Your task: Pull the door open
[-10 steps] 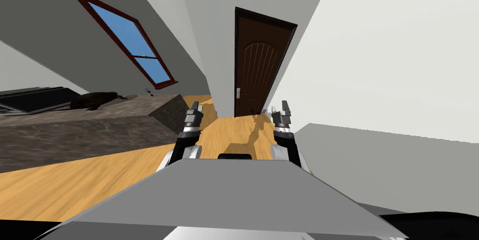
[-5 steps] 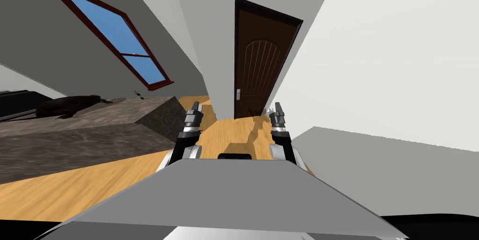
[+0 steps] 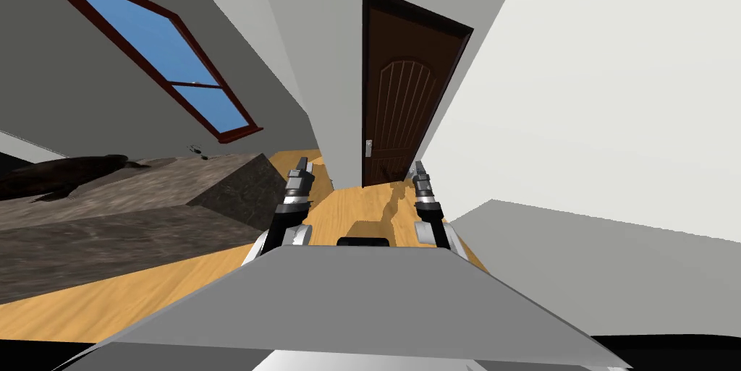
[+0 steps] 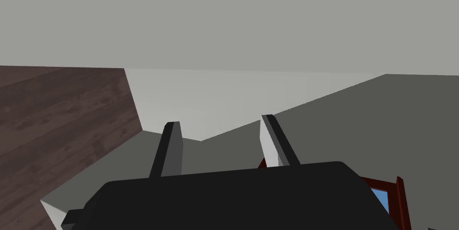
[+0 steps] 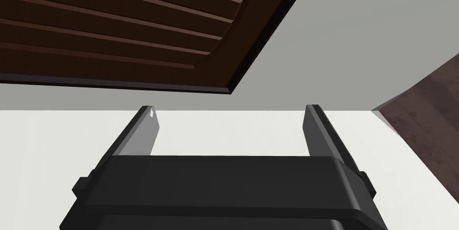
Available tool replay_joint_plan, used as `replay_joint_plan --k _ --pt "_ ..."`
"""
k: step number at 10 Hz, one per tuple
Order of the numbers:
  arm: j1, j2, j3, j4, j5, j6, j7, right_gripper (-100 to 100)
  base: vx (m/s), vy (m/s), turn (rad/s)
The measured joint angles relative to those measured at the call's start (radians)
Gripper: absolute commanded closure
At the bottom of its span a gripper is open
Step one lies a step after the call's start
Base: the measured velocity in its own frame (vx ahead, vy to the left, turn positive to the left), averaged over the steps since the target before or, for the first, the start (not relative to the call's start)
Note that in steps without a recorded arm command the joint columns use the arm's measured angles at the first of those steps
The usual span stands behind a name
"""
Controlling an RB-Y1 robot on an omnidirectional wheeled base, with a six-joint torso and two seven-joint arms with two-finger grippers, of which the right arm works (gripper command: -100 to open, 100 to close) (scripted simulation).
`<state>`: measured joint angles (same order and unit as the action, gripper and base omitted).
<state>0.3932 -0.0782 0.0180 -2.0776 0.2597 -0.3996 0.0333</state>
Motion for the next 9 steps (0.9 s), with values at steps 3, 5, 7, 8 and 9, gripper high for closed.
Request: replay_joint_plan --k 3,5,7,8,9 --pt "-0.035 -0.01 -0.006 0.074 0.057 -0.015 0.047 -100 0.14 0.056 -0.043" --pt "-0.047 -0.017 -0.005 0.11 0.096 -0.023 0.08 -100 0.147 0.07 -0.053" --pt "-0.061 -0.02 -0.005 0.146 0.129 -0.032 0.109 -100 0.137 0.055 -0.044" --pt "-0.073 -0.024 -0.005 0.165 0.151 -0.03 0.124 -100 0.143 0.043 -0.054" --pt "-0.083 -0.026 -0.006 0.186 0.169 -0.033 0.14 -100 0.114 0.043 -0.028"
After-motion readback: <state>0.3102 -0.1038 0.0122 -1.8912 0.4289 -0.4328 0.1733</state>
